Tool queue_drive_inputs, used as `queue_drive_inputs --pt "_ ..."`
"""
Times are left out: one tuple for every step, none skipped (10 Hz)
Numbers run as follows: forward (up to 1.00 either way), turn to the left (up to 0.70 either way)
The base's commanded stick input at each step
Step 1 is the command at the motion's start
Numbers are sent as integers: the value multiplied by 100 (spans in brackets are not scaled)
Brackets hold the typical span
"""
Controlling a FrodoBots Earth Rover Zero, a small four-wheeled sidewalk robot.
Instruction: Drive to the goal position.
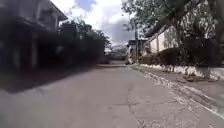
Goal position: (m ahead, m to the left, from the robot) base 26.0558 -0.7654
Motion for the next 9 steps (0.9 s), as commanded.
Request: queue_drive_inputs --pt "100 0" --pt "100 0" --pt "100 0" --pt "100 0" --pt "100 0" --pt "100 0" --pt "100 0" --pt "100 0" --pt "100 0"
